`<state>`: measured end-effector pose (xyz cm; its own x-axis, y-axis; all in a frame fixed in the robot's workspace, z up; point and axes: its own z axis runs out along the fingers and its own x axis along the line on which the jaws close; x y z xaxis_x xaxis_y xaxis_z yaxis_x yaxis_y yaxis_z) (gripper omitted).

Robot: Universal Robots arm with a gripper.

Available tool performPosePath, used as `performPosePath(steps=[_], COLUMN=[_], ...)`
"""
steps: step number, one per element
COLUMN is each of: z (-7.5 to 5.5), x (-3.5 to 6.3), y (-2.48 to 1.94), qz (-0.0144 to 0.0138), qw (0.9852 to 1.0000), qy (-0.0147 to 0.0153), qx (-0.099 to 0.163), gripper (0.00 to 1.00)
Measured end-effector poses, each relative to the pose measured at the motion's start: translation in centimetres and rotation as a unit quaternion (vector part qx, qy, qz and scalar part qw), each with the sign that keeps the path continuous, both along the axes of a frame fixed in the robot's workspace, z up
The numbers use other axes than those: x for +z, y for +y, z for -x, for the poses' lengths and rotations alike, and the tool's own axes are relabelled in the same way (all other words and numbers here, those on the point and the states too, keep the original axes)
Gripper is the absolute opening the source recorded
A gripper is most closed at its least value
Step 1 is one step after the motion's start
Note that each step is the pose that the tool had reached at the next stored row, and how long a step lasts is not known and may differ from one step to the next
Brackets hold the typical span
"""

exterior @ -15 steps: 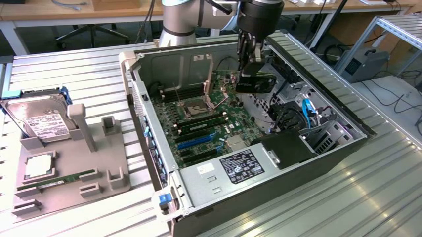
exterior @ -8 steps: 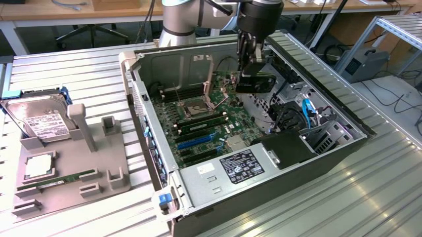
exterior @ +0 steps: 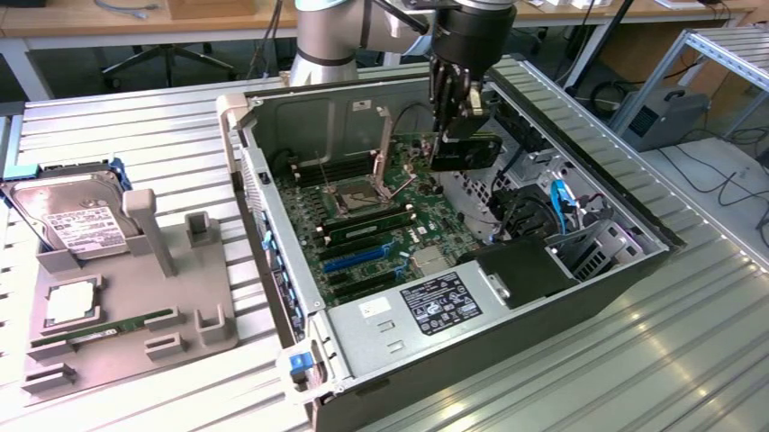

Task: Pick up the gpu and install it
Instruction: 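Insert the gpu into the slot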

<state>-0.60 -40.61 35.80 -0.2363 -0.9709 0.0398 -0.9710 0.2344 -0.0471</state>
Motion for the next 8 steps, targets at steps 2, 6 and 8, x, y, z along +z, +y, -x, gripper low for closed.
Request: performPosePath(steps=[2,6,8], z=[0.00,0.00,0.00], x=[-0.01,-0.03,-0.04], y=[0.00,0.00,0.00], qz=[0.0005,0.0014,0.0019], qw=[1.0000,1.0000,1.0000], qy=[0.0000,0.0000,0.0000], qx=[0.002,0.005,0.007], gripper=[0.27,0.27,0.27])
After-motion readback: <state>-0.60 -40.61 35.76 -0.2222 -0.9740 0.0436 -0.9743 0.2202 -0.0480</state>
